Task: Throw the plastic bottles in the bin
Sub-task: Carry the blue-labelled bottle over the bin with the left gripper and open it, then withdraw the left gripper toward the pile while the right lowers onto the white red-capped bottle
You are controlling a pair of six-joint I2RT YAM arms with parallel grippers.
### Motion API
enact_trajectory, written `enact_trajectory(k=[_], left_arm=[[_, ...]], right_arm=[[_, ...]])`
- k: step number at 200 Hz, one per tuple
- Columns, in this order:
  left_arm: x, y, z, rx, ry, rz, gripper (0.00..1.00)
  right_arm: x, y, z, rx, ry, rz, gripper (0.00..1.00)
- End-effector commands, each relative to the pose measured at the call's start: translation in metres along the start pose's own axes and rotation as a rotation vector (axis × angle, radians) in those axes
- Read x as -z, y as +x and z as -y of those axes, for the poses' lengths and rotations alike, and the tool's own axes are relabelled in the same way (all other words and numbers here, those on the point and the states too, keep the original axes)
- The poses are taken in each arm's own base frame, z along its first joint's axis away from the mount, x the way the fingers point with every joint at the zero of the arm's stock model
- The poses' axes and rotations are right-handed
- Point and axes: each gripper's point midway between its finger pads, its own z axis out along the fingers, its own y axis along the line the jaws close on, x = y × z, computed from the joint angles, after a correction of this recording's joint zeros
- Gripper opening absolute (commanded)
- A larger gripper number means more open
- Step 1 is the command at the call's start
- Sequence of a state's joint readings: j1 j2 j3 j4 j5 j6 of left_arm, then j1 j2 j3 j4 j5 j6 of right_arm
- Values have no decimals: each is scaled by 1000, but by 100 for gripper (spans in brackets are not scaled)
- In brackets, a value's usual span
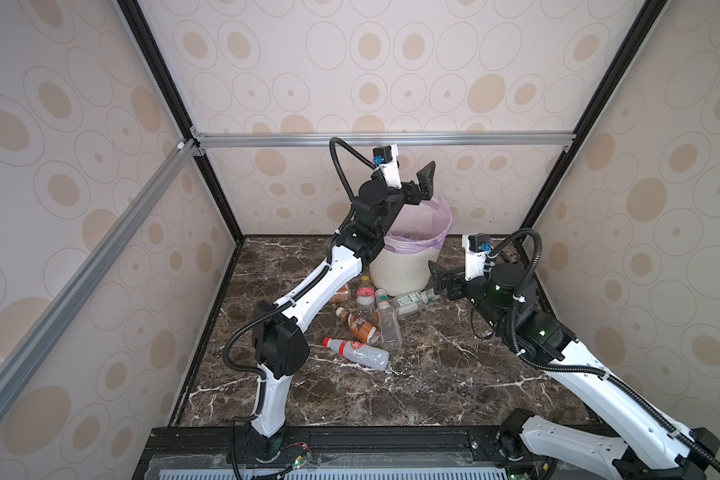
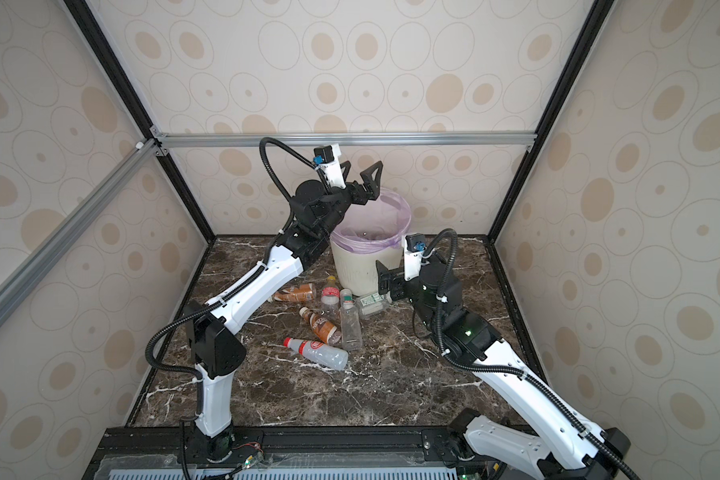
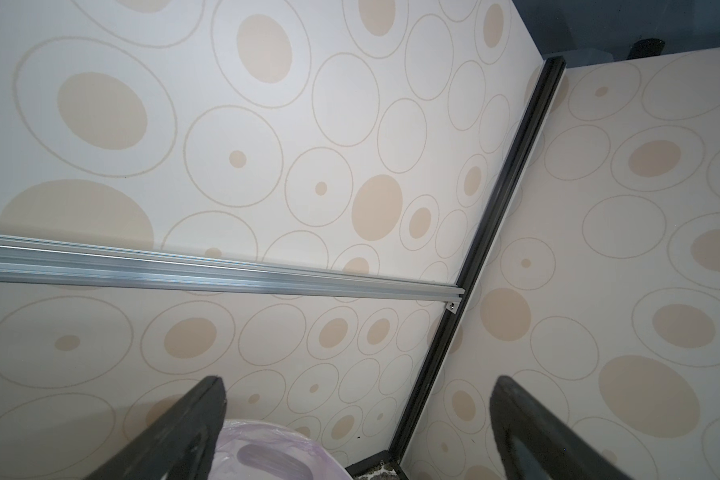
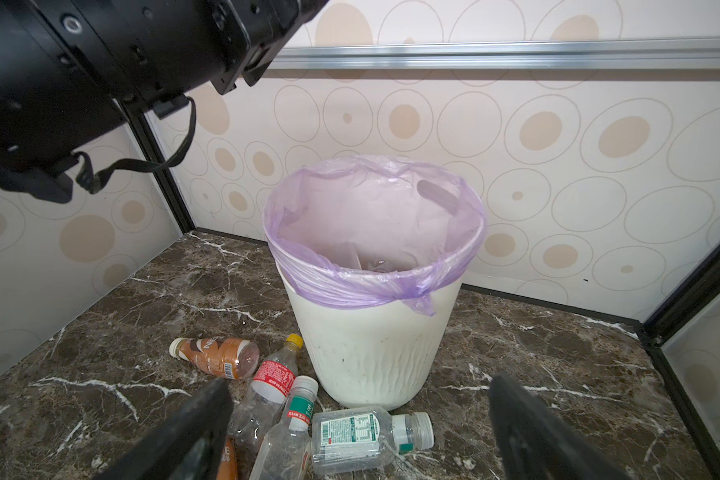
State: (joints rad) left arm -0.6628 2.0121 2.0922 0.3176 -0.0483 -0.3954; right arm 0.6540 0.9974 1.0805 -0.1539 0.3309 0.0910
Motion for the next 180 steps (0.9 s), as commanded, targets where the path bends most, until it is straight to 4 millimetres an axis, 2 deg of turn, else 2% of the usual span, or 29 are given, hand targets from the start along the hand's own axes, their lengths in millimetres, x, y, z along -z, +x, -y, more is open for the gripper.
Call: enact_trajectory(k=[1, 24, 34, 66, 91, 106, 129, 148, 165, 180], left_arm=[[14, -39, 14, -16, 17, 62, 99], [22, -48, 6, -36, -31, 57, 99], [23, -43, -7, -40, -90, 6, 99], [34, -46, -48, 19, -185, -85, 99], [62, -51, -80, 137, -210, -113, 99], [86, -50, -110, 220, -243, -130, 99], [125, -33, -161, 360, -313, -172, 99], [156, -11, -189, 434, -359, -208, 99], [180, 13, -200, 483, -378, -253, 99], [200, 43, -205, 521, -394, -309, 99]], right_arm=[[6, 0, 2, -20, -8, 6, 99], [4, 4, -2, -8, -28, -11, 99], [1, 8, -7, 6, -48, -33, 99], [-14, 27, -27, 39, -132, -115, 99], [-24, 48, -48, 86, -191, -185, 99], [-28, 60, -61, 126, -213, -216, 99], [-36, 78, -74, 146, -219, -267, 99], [-43, 92, -79, 138, -202, -311, 99], [-50, 112, -77, 114, -167, -377, 99], [-53, 133, -78, 73, -148, -430, 99]])
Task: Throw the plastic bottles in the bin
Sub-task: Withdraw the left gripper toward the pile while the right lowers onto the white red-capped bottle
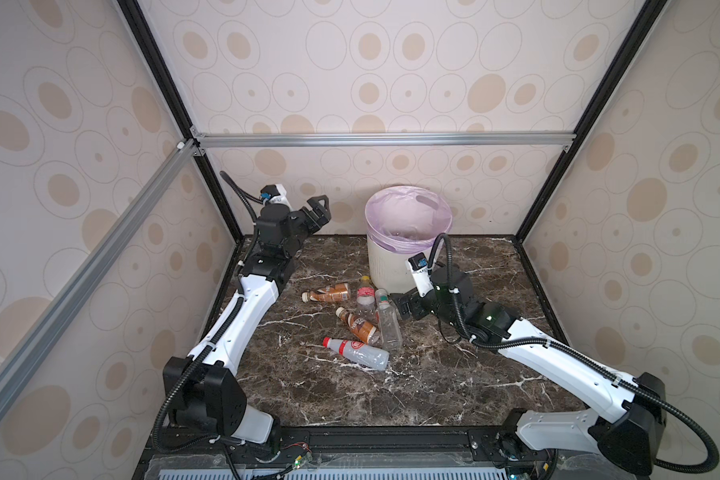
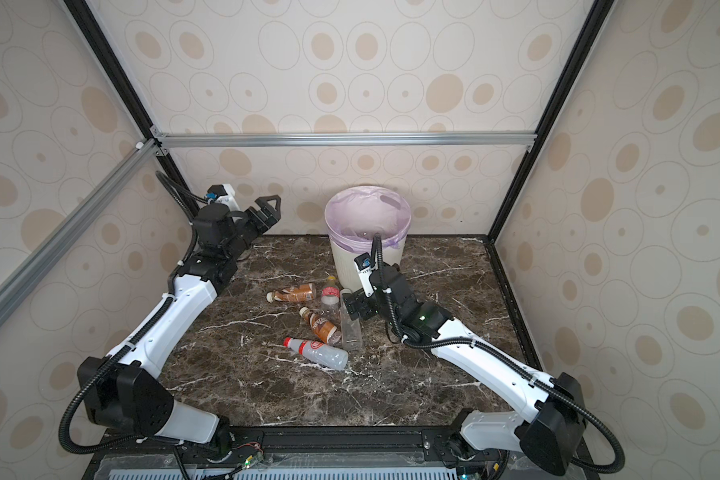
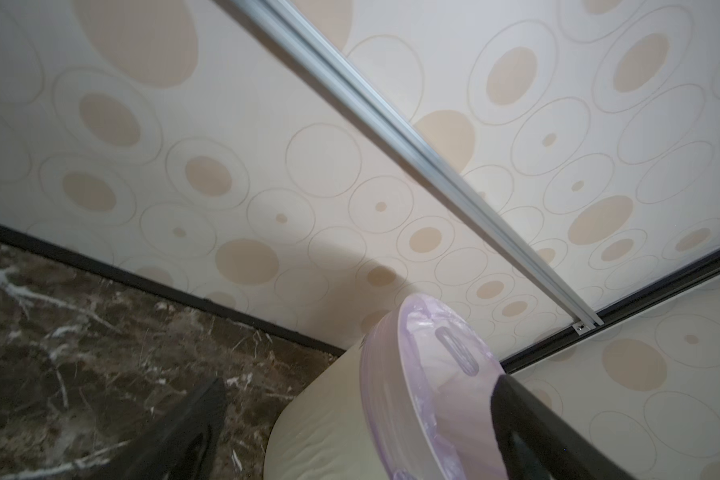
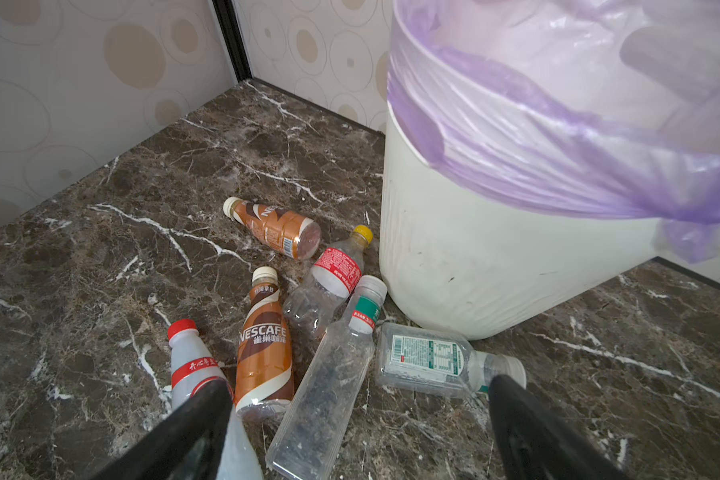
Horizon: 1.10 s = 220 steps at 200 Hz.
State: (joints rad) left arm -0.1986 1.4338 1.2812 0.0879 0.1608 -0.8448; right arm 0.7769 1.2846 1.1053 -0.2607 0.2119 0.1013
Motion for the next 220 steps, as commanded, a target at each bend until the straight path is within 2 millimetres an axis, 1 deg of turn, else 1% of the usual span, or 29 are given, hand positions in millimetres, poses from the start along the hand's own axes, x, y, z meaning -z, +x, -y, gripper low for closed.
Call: enact_trajectory(k=[1, 16, 30, 45, 55, 88, 118, 129, 150, 175, 220], left_arm=[[12, 34, -3, 102, 62, -102, 99], [20, 66, -22, 153, 66, -164, 99], [29, 92, -41, 190, 50, -209, 99], [39, 110, -56, 191, 23, -242, 99], [45, 118, -63, 187, 4, -257, 99], [59, 126, -75, 218, -9, -269, 99], [65, 129, -88, 245, -21, -262, 99], [66, 128, -89, 250, -20, -259, 99], [67, 128, -90, 246, -18, -258, 99], [70, 129, -93, 239, -29, -260, 99], [72, 140, -100, 254, -38, -277, 99]], right_arm=[[-10, 18, 2, -74, 35, -65, 99], [-20, 37, -6, -119, 17, -103, 99], [-24, 48, -17, -106, 3, -119, 99], [-25, 56, -33, -44, -25, -138, 99], [-26, 61, -45, 12, -54, -151, 99], [-32, 82, -80, 149, -168, -228, 100], [-39, 97, -105, 193, -245, -280, 96], [-42, 105, -115, 213, -266, -299, 95], [-48, 120, -124, 250, -268, -337, 93], [-52, 135, -130, 268, -276, -376, 90], [-57, 150, -134, 280, -293, -422, 87]])
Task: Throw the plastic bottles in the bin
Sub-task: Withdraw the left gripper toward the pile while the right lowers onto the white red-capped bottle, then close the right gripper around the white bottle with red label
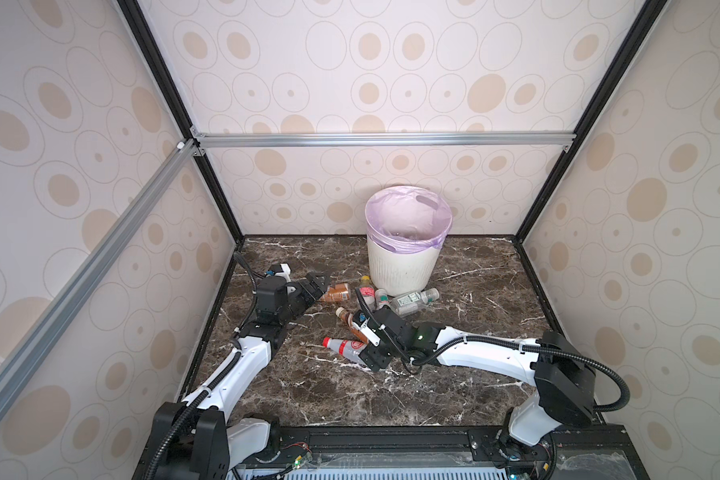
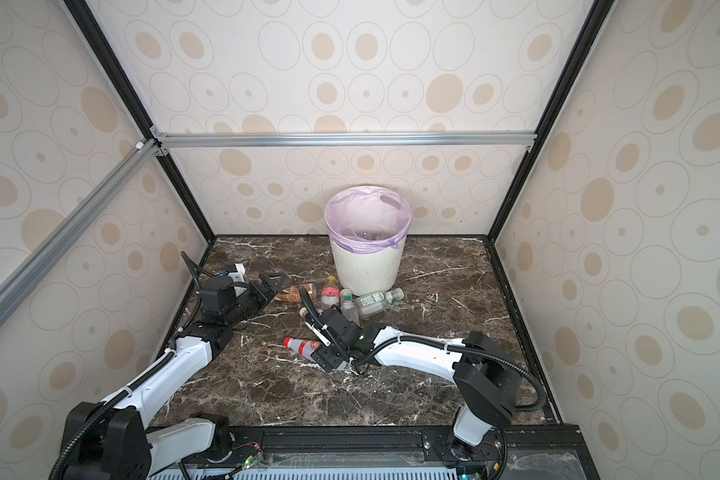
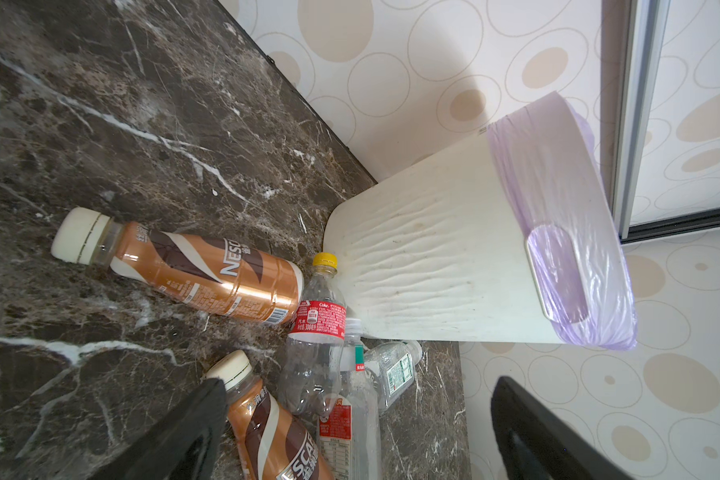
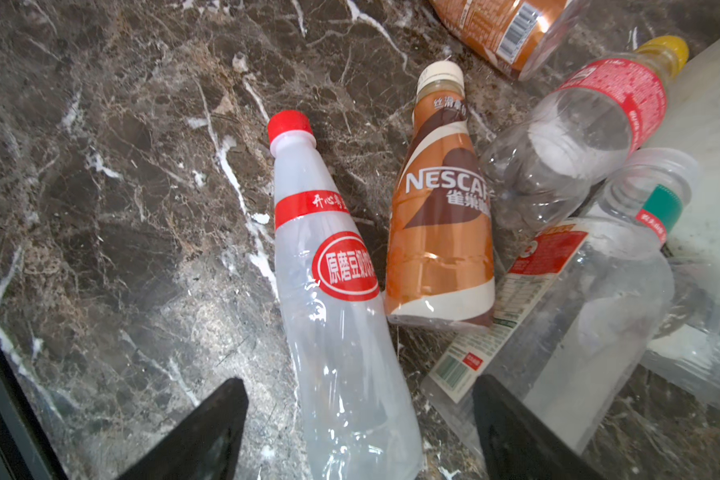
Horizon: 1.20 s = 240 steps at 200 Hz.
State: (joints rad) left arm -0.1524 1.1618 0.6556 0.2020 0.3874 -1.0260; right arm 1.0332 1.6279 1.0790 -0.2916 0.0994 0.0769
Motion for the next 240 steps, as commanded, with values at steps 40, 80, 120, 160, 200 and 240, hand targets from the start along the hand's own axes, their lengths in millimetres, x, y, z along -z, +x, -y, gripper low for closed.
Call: enact_trajectory(k=[40, 80, 120, 160, 200, 240], left_arm=[[3, 1, -3, 18, 13, 11, 99], [3, 1, -6, 11, 4, 10, 99], [2, 3, -9, 18, 2, 9, 99], [1, 6, -13, 25, -4, 6, 99], [1, 6, -15, 25, -6, 8, 99], [2, 5, -14, 28, -4, 12, 99]], right_arm=[[-16, 11, -12, 22, -43, -72, 81], [-27, 18, -15, 28, -46, -107, 78], [-36, 24, -18, 24, -59, -131, 74], [-44, 31, -20, 28, -64, -155, 68], [-47, 34, -20, 31, -61, -169, 64], [-46, 31, -20, 33, -63, -163, 56]])
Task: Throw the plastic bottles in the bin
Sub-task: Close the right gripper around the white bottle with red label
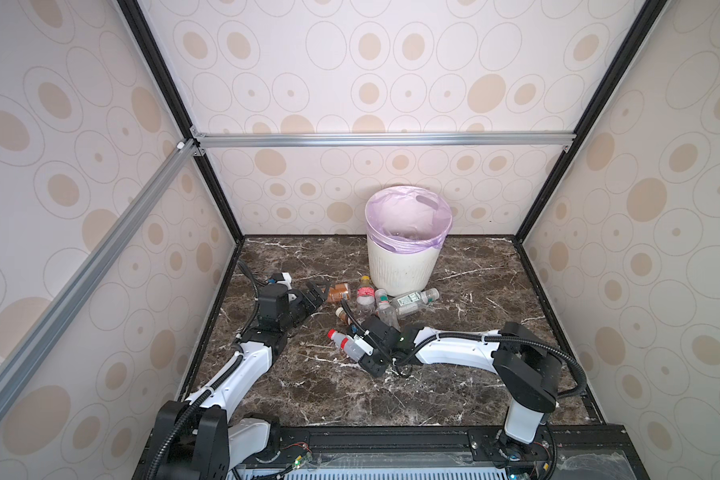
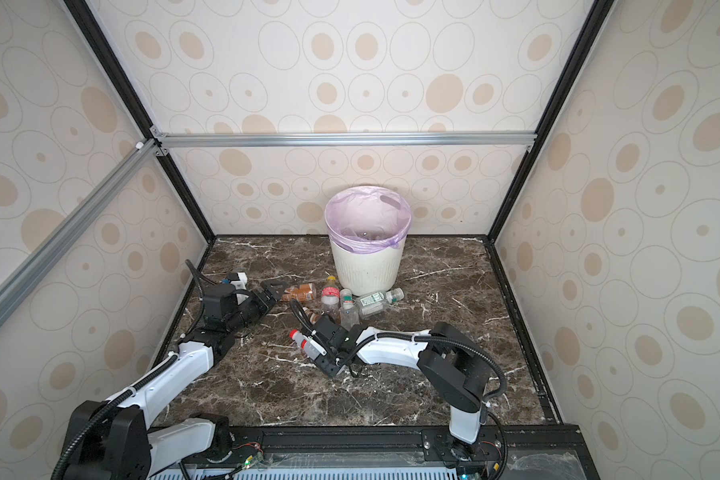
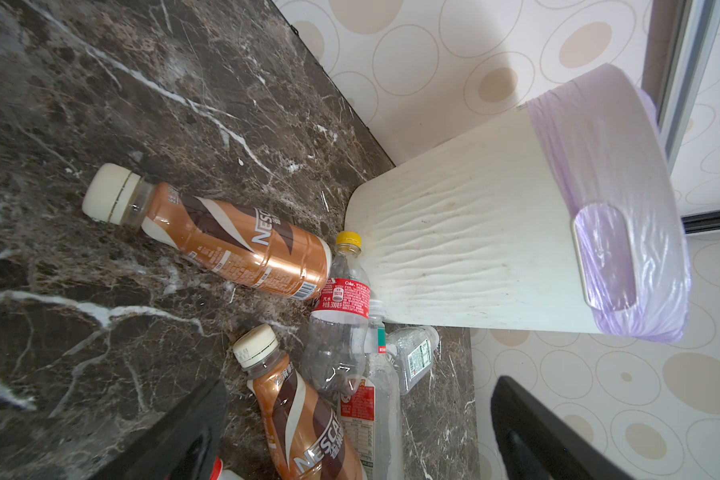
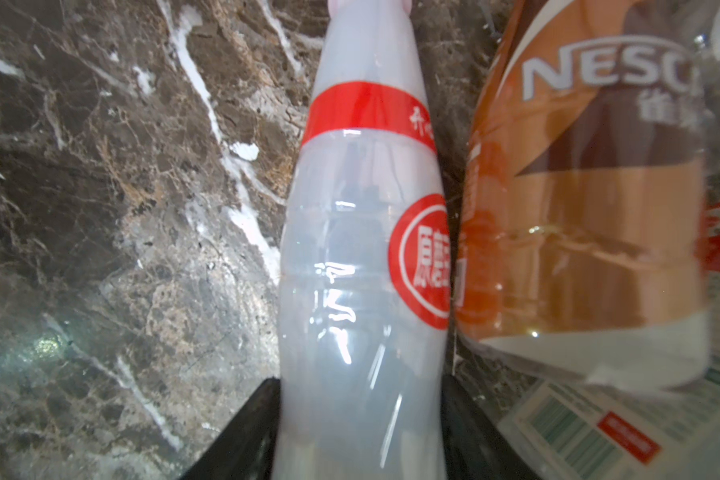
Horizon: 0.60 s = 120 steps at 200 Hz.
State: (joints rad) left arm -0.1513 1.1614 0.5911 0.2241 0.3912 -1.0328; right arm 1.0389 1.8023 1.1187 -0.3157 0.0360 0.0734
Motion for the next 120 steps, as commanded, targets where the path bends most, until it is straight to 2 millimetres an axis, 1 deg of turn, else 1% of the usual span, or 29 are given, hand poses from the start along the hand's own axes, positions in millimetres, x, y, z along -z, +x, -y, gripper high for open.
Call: enact_trajectory(k=[1, 29, 60, 81, 98, 120], left_arm=[[3, -9, 8, 8, 27, 36, 99], [6, -11, 12, 1, 37, 43, 99], [11, -24, 22, -56, 27, 67, 99], [16, -33, 34, -83, 35, 85, 99], [20, -41, 42, -97, 44, 107, 99], [24, -46, 49, -104, 53, 122, 99]], right_arm=[[1, -6, -5, 15, -9, -1, 56], [8, -13, -7, 13, -19, 22, 53], [20, -25, -7, 20, -20, 57, 53], [34, -39, -5, 32, -3, 101, 53], [45, -53, 1, 47, 30, 140, 52], [55, -70, 9, 65, 60, 170, 52]])
